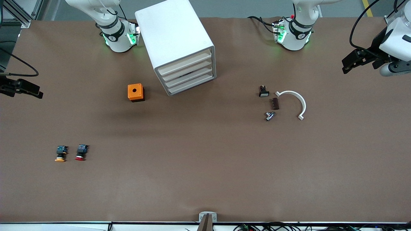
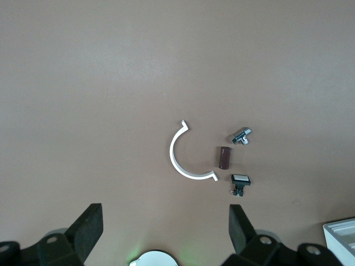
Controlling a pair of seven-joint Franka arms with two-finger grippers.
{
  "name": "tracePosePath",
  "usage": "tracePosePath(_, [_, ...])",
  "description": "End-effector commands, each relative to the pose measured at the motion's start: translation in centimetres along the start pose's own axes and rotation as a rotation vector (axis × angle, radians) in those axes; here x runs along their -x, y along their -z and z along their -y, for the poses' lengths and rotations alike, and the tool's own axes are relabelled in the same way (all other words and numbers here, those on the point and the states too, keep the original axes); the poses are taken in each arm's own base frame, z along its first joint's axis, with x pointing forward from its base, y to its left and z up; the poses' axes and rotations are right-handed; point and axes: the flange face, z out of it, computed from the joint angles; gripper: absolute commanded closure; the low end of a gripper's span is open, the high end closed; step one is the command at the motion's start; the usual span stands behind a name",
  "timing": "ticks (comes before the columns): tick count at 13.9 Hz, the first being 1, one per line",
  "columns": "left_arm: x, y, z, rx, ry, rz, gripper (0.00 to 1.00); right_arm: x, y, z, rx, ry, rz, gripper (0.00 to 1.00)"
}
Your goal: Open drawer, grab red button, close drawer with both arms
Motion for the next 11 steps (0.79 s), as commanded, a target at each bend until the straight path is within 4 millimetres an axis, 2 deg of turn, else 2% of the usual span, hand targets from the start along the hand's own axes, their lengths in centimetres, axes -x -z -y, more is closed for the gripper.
tracePosePath(1, [0.2,-0.1,0.2,-0.02,-0.014,-0.018,0.0,1.3,0.9,-1.7,-0.008,-0.042,0.006,0.0])
tracePosePath(3, [0.1,-0.1,-0.1,-0.018,-0.018,-0.024,0.0,2.8,3.1,-1.1,-0.012,-0.03,-0.033,0.0])
tracePosePath(6, [0.2,-0.1,-0.2,-0.018,-0.021,-0.023,0.0,4.5,4.4,-0.8,-0.015,-0.022,-0.027,0.0])
tracePosePath(11, [0.2,0.1,-0.1,-0.017,-0.018,-0.025,0.0,7.0,4.6,-0.9,-0.023,-0.02,-0.026,0.0])
